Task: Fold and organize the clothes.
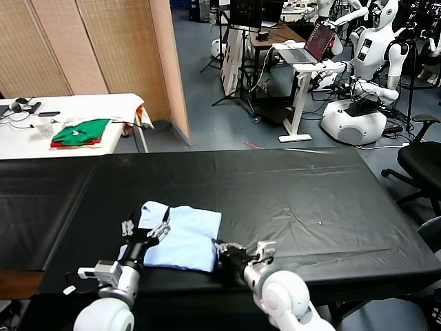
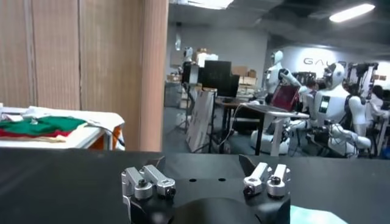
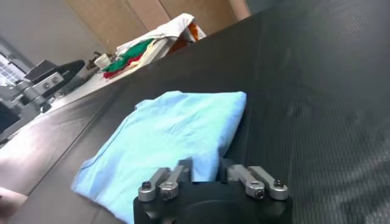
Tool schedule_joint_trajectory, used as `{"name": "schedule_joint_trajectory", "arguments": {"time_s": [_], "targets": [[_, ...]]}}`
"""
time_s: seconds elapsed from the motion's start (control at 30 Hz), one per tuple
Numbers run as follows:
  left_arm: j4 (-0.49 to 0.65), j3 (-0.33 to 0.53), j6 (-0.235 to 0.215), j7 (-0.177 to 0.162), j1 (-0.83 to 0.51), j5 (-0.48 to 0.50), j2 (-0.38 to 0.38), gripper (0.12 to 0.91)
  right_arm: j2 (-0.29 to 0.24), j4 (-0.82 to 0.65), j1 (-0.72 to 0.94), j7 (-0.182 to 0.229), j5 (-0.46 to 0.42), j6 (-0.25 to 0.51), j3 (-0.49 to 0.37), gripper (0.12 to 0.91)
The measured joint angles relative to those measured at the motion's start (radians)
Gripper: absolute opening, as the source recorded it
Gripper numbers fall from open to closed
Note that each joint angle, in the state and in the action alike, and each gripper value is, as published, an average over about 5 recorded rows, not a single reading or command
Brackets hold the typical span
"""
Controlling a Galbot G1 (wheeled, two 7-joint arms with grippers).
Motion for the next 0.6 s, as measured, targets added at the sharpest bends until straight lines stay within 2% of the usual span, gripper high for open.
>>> {"name": "schedule_joint_trajectory", "arguments": {"time_s": [0.2, 0.3, 0.5, 0.6], "targets": [[0.01, -0.001, -0.01, -0.002, 0.001, -0.002, -0.006, 0.907, -0.083, 0.016, 0.027, 0.001, 0.026, -0.055, 0.066, 0.142], [0.011, -0.001, -0.013, -0.01, 0.002, -0.016, -0.009, 0.907, -0.123, 0.035, 0.021, -0.003, 0.025, -0.06, 0.095, 0.216], [0.005, 0.011, -0.045, -0.026, 0.017, -0.03, 0.003, 0.907, -0.18, 0.092, -0.014, 0.017, 0.018, -0.06, 0.146, 0.579], [0.005, 0.013, -0.054, -0.046, 0.031, -0.055, 0.014, 0.907, -0.205, 0.127, -0.041, 0.011, 0.002, -0.061, 0.179, 0.764]]}}
